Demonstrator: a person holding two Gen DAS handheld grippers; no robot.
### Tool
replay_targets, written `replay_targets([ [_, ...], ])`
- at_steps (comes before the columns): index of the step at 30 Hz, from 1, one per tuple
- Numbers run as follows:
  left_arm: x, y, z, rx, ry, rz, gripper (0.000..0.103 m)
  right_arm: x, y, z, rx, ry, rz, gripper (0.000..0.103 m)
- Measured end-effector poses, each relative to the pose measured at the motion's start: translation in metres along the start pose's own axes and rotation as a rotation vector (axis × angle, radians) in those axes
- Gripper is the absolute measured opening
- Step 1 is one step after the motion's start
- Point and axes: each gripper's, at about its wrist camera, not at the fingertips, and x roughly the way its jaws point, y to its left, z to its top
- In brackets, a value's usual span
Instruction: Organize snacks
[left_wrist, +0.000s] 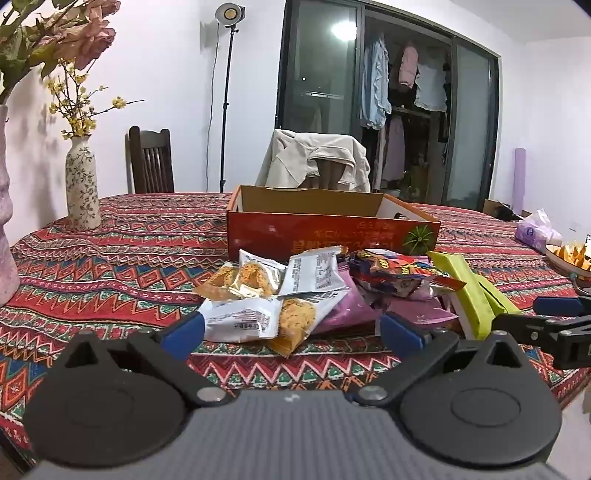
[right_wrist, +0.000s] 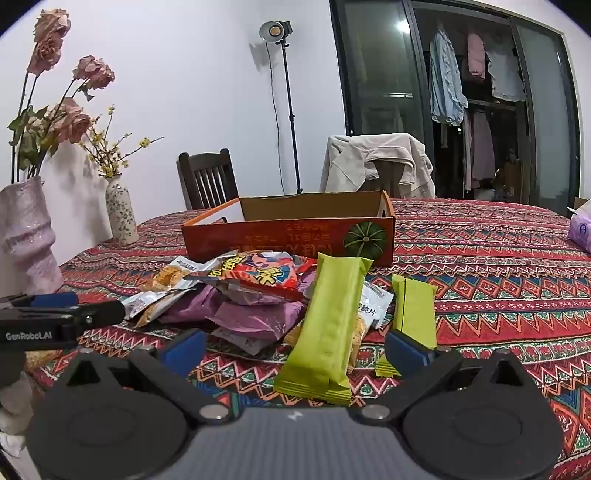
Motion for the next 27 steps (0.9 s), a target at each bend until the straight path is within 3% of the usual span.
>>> replay_targets([
  [8,0.011,-0.022,0.003,-0.016,0.002,0.026,0.103,0.003,-0.004,-0.001,0.003,0.003,0.006,0.103],
  [10,0.004,-0.003,0.0,-0.021,-0.005,-0.021,0.103,0.004,-0.003,-0.001,0.008,0.008,0.004,0.103],
  [27,0.005,-0.002,-0.001,-0.022,-0.003,-0.026,0.103,0.003,-0.003,-0.002,0.007,0.007,0.001,0.103],
])
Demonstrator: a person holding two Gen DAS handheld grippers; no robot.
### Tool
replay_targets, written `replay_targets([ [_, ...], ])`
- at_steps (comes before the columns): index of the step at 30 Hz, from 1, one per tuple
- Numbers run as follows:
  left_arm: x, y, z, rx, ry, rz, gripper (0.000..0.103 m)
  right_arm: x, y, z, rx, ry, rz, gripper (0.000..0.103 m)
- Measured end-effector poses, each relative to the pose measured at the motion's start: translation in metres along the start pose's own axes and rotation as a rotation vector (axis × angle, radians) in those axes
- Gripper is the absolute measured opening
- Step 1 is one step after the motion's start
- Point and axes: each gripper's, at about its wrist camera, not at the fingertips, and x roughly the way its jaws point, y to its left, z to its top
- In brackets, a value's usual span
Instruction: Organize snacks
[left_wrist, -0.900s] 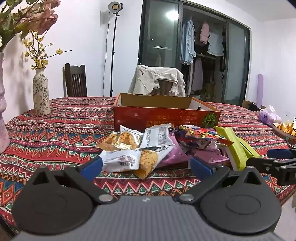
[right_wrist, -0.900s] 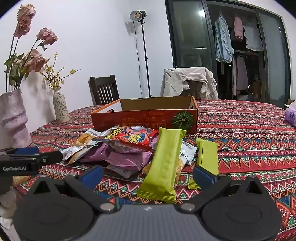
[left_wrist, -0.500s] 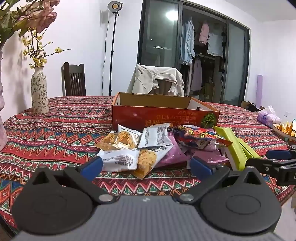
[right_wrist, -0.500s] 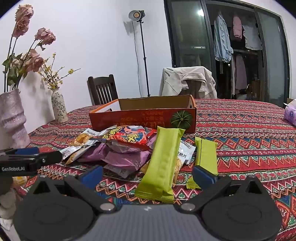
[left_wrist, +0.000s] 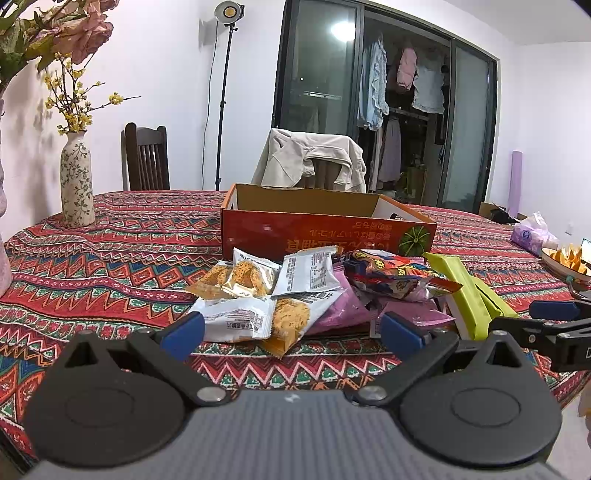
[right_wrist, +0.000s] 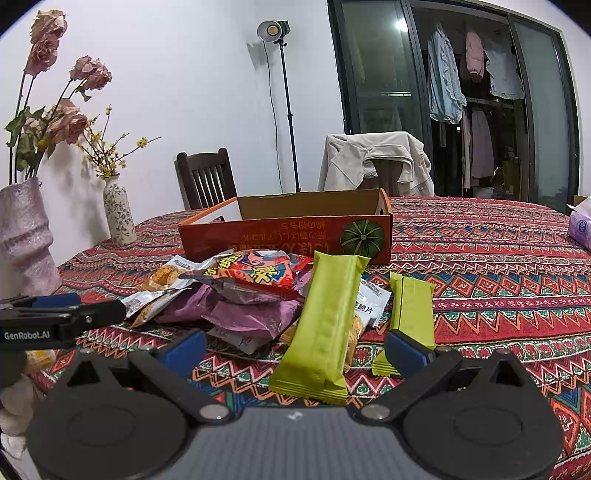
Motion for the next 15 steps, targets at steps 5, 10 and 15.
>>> replay_targets([
  [5,-0.0004,0.0002,0.0001,-0.001,-0.001,-0.002,0.103,-0.001,0.0011,0.0006,-0.001,-0.001,-0.001,0.103],
  [10,0.0003,-0.0003,0.0008,-0.003,-0.008,0.002,0.103,-0.0016,0.0011,0.0014,-0.003,-0.002,0.0,0.103],
  [15,-0.0011,-0.0004,0.0017,-0.002,-0.016,-0.001,0.103,-0.0022,0.0009,0.0017,-0.002,-0.002,0.002,0.103],
])
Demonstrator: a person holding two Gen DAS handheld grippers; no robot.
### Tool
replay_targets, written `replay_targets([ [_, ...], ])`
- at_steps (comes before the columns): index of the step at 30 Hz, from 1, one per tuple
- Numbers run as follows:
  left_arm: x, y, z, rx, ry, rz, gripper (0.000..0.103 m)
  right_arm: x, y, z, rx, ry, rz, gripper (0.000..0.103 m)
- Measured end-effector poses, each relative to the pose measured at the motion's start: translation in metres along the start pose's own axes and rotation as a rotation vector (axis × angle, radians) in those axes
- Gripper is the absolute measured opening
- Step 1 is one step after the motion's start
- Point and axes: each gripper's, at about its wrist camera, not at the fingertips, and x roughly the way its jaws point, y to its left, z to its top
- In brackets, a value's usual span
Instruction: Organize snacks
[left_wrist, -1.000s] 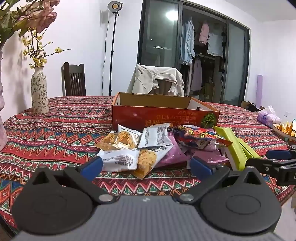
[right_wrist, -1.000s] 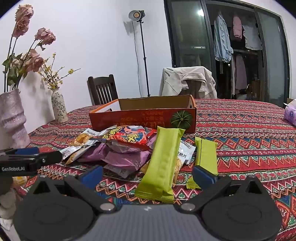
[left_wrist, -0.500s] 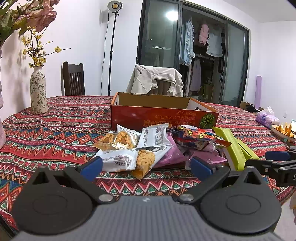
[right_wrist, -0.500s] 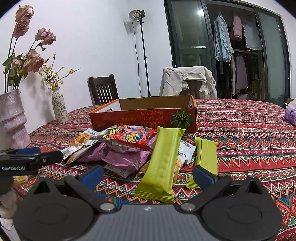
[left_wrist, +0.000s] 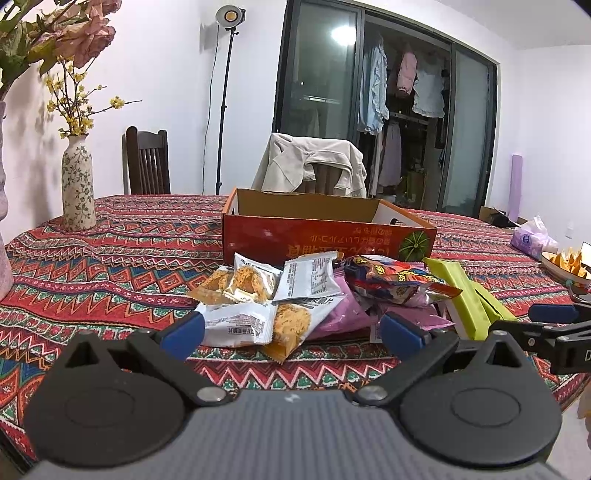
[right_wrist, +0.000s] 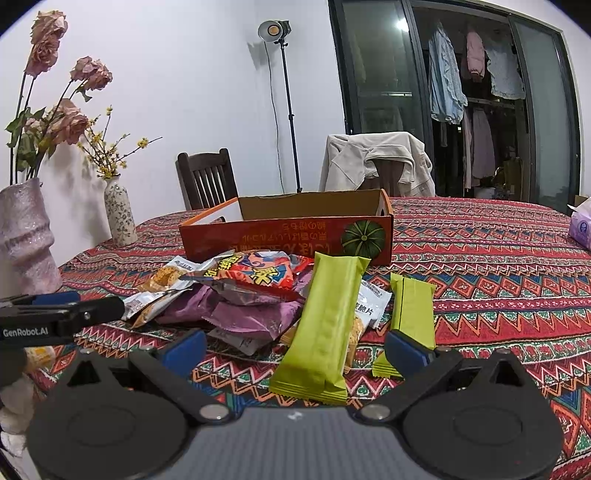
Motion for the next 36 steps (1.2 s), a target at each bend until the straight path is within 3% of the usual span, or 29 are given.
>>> replay_targets([
  [36,-0.003,0.0004,-0.001,-0.004,-0.01,-0.008,0.103,-0.0004,0.0011,0.0,0.002,-0.004,0.007,0.103],
])
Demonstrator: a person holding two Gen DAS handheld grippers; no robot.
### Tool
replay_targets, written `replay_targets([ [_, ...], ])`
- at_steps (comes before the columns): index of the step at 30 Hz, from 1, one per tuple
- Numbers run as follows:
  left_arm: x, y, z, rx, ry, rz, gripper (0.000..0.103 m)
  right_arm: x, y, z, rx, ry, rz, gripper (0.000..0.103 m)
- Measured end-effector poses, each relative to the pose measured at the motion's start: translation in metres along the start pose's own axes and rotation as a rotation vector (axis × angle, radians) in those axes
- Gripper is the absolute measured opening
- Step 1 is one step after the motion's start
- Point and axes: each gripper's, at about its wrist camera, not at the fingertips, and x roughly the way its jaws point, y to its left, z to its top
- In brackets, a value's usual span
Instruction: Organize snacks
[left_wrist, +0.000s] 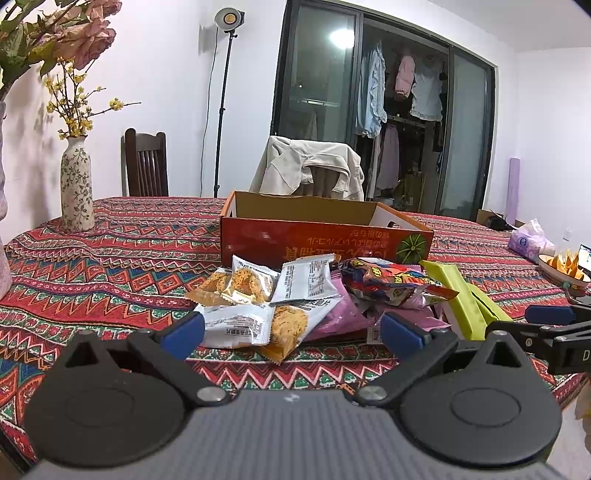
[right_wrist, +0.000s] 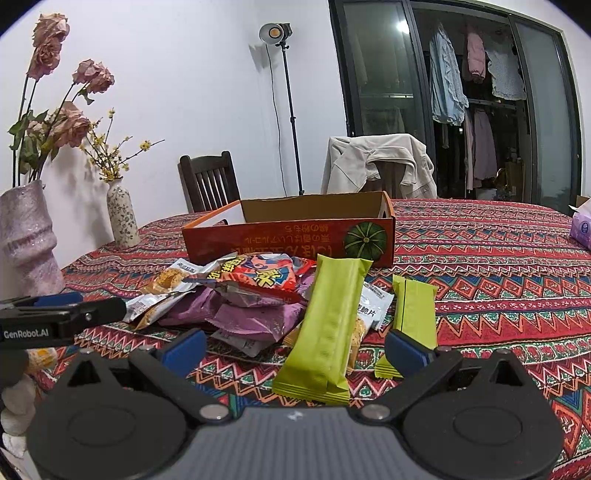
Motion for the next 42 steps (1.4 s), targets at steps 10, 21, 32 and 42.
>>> replay_targets([
  [10,0.0,0.0,0.0,0.0,-0.001,0.0,0.103,0.0,0.0,0.0,0.001,0.002,0.0,0.103],
  [21,0.003,-0.001,0.005,0.011,-0.019,0.0,0.103,0.008,-0.004,0.003,-0.006,0.003,-0.015,0.103],
  [32,0.02,0.004,0.016,0.0,-0.027,0.02,0.103,0.031,-0.014,0.011,-0.015,0.017,-0.041,0.101],
  [42,0.033,0.011,0.021,-0.029,-0.017,0.034,0.103,0.06,-0.016,0.015,-0.044,0.076,-0.079,0.071],
])
